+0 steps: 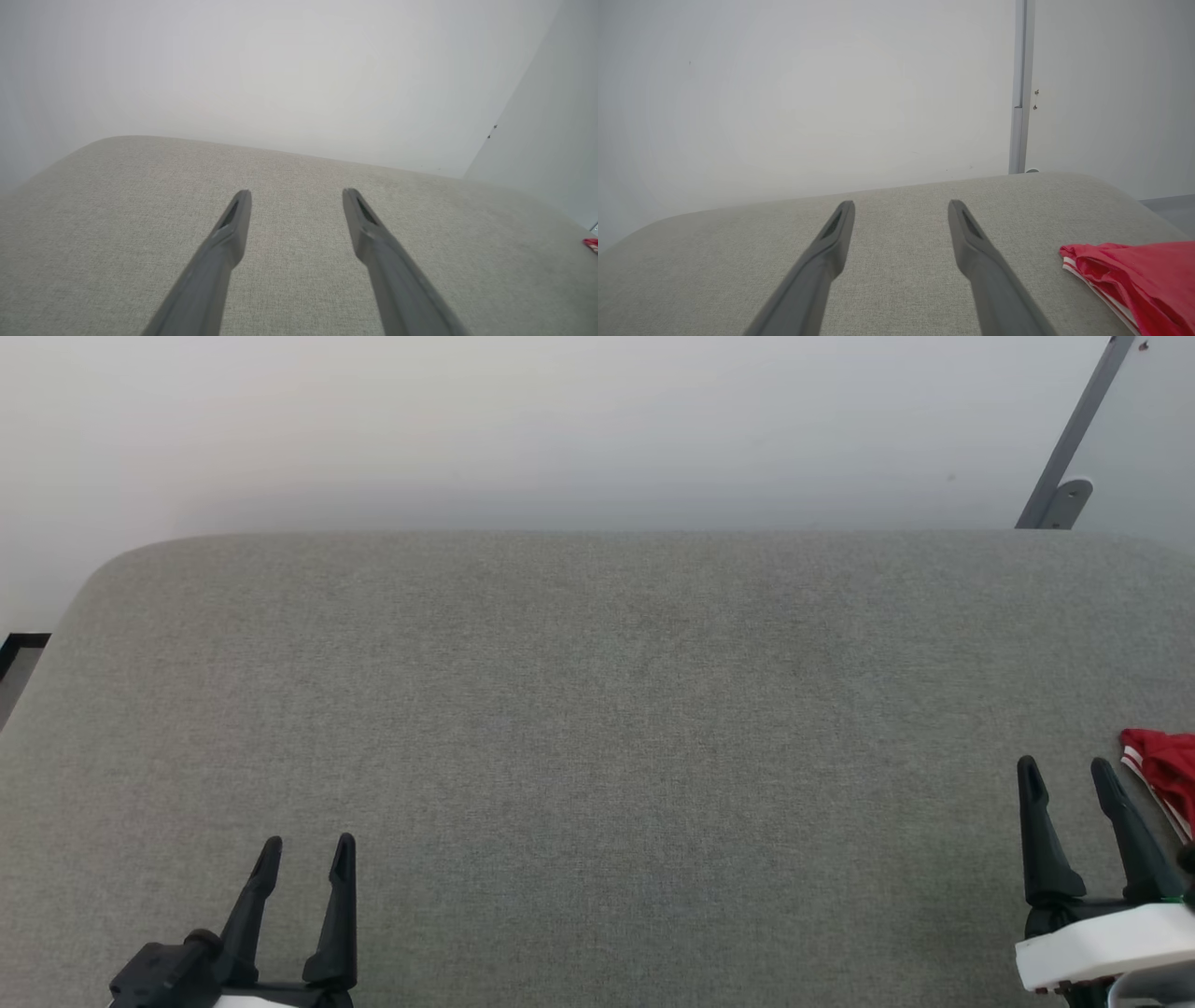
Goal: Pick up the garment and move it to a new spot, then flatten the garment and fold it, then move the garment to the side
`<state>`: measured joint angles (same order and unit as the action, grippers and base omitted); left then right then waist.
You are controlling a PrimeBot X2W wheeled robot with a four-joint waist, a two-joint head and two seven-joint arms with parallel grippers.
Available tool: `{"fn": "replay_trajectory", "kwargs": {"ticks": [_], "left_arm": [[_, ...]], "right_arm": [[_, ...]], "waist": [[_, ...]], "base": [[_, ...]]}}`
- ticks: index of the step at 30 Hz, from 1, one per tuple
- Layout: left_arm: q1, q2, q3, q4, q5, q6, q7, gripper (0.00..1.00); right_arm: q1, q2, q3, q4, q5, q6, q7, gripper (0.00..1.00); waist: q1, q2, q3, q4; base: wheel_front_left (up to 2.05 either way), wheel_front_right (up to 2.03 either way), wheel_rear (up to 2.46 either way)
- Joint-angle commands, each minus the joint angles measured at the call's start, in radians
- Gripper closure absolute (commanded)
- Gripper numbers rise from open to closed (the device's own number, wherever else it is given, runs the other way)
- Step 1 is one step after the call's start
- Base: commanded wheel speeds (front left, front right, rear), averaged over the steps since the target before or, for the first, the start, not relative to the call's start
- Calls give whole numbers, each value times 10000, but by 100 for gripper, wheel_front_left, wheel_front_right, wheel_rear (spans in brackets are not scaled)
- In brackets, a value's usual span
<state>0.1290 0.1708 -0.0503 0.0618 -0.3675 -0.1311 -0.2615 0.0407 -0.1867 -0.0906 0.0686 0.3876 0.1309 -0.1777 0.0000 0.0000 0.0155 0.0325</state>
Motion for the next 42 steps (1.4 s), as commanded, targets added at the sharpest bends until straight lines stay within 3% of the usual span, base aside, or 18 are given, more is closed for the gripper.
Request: {"fn": "replay_trajectory", "kwargs": {"ticks": [1, 16, 17, 21, 42], "left_arm": [[-121, 45, 22, -23, -45, 10, -48, 0], [-101, 87, 39, -143, -114, 8, -48, 0], [-11, 31, 19, -73, -65, 0, 4, 100], [92, -139, -30, 228, -212, 3, 56, 100], [-607, -277, 241, 686, -3676, 5, 906, 100]], "right_arm": [[-108, -5, 33, 20, 7, -6, -43, 0], [-106, 17, 86, 48, -57, -6, -103, 0], [-55, 21, 91, 76, 6, 0, -41, 100], [98, 146, 148, 394, 146, 0, 25, 100], [-354, 466, 37, 747, 3404, -1, 809, 100]], "waist": [[0, 0, 15, -17], [0, 0, 66, -82], [0, 0, 66, -83], [0, 0, 65, -87], [0, 0, 32, -127]], "base": [[0, 0, 0], [0, 0, 0], [0, 0, 0], [0, 0, 0], [0, 0, 0]]}}
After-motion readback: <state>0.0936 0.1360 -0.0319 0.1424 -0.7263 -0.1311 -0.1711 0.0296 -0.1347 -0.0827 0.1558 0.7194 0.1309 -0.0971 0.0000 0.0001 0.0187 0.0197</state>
